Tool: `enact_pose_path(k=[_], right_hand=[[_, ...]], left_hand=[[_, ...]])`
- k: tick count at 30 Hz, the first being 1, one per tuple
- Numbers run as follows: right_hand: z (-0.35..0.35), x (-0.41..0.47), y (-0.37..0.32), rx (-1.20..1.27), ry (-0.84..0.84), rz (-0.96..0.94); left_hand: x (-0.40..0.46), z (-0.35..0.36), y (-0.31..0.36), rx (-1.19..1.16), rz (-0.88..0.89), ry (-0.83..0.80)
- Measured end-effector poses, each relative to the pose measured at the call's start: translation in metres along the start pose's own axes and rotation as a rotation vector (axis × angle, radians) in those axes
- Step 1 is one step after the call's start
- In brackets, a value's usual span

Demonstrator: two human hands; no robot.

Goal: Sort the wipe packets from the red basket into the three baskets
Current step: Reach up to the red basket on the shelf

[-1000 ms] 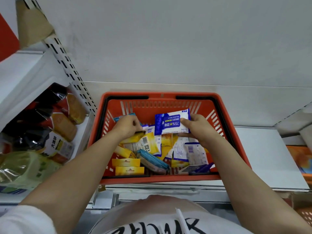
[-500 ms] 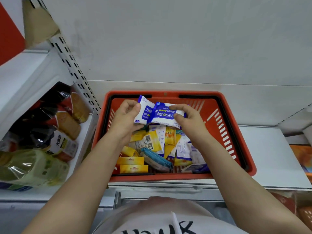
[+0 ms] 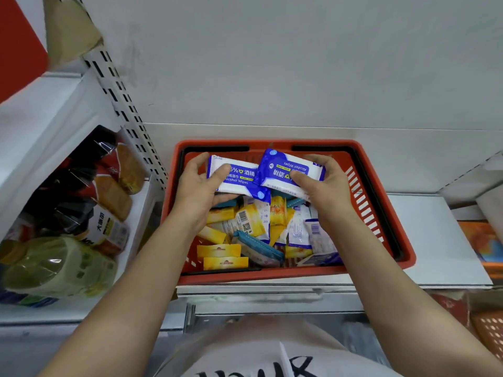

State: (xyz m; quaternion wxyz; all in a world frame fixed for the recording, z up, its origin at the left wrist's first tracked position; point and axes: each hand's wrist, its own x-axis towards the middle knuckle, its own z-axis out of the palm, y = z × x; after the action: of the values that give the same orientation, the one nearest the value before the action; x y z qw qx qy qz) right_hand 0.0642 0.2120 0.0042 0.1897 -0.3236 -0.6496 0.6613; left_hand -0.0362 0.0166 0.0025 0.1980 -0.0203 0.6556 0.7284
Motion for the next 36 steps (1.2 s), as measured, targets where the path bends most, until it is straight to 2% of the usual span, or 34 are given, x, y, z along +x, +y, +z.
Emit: enact_pose_path(k=[6, 14, 18, 26, 29, 33, 36], right_hand=[[-0.014, -0.009, -0.005, 0.045, 0.145, 0.036], [-0.060, -0.048, -0.010, 0.165, 0.127, 0.147], [-0.100, -0.070, -0.013, 0.263, 0.211, 0.141], [-0.249, -0.137, 0.020, 0.393, 0.500, 0.058], [-0.321, -0.180, 0.040, 0.456, 0.568, 0.077], [-0.425, -0.239, 0.064, 0.385, 0.698, 0.097], [-0.471, -0.261, 0.080, 0.412, 0.749, 0.168]], left_hand=[[0.008, 0.002, -0.002, 0.025, 0.110, -0.078], [-0.007, 0.041, -0.006, 0.025, 0.048, -0.158], [-0.032, 0.075, -0.012, 0.047, 0.049, -0.252], [-0.125, 0.192, -0.052, 0.078, 0.087, -0.437], [-0.182, 0.247, -0.090, 0.081, 0.024, -0.480], [-0.270, 0.322, -0.147, 0.164, -0.089, -0.575], [-0.307, 0.353, -0.171, 0.235, -0.103, -0.615]])
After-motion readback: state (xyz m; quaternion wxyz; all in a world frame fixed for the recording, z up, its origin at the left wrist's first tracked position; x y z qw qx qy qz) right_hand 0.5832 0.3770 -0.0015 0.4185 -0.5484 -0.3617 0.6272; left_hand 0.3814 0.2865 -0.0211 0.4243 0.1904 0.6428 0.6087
